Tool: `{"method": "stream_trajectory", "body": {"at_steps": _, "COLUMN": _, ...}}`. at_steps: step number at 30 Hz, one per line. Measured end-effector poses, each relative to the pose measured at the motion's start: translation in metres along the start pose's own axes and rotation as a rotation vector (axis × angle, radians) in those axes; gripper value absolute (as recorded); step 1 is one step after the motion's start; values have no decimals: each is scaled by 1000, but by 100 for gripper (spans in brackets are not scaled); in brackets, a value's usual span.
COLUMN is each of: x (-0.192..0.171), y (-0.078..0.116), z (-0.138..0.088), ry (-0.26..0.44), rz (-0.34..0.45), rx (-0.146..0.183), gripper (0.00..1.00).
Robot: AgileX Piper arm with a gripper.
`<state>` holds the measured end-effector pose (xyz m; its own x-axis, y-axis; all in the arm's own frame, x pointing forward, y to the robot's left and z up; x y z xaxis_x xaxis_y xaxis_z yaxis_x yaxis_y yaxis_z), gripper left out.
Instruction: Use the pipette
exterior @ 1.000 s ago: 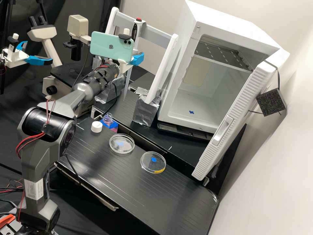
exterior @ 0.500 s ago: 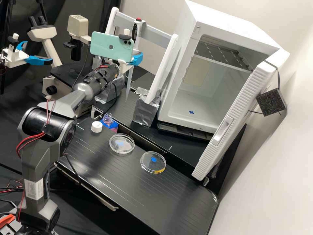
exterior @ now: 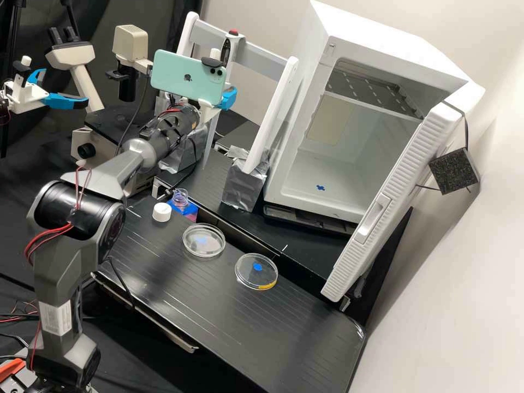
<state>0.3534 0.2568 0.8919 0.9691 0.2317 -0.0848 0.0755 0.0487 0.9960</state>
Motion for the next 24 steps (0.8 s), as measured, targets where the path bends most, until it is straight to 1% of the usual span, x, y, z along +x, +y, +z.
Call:
{"method": "stream_trajectory", "body": {"at_steps": 3, "x": -2, "y": 4, "z": 0, "ry": -1, "rz": 6, "rx": 17, "gripper": 0}}
{"method": "stream_trajectory", "body": {"at_steps": 5, "x": -3, "y": 6, "z": 0, "ry": 0, "rz": 9, "rx": 18, "gripper": 0}}
{"method": "stream_trajectory", "body": {"at_steps": 8, "x": -3, "y": 10, "z": -4, "ry": 6, "rz": 13, "rx": 27, "gripper": 0}}
{"method": "stream_trajectory", "body": {"at_steps": 13, "x": -2, "y": 18, "z": -8, "ry": 20, "rz": 37, "rx": 27, "gripper": 0}}
{"method": "stream_trajectory", "body": {"at_steps": 16, "x": -2, "y": 23, "z": -5, "ry": 13, "rz": 52, "rx": 25, "gripper": 0}}
{"method": "stream_trajectory", "body": {"at_steps": 19, "x": -6, "y": 27, "z": -5, "ry": 14, "rz": 60, "rx": 55, "gripper": 0}}
{"method": "stream_trajectory", "body": {"at_steps": 20, "x": -7, "y": 27, "z": -4, "ry": 16, "rz": 59, "rx": 57, "gripper": 0}}
{"method": "stream_trajectory", "body": {"at_steps": 22, "x": -13, "y": 29, "z": -4, "ry": 22, "rz": 64, "rx": 81, "gripper": 0}}
{"method": "stream_trajectory", "body": {"at_steps": 24, "x": -21, "y": 28, "z": -1, "ry": 22, "rz": 56, "rx": 90, "gripper": 0}}
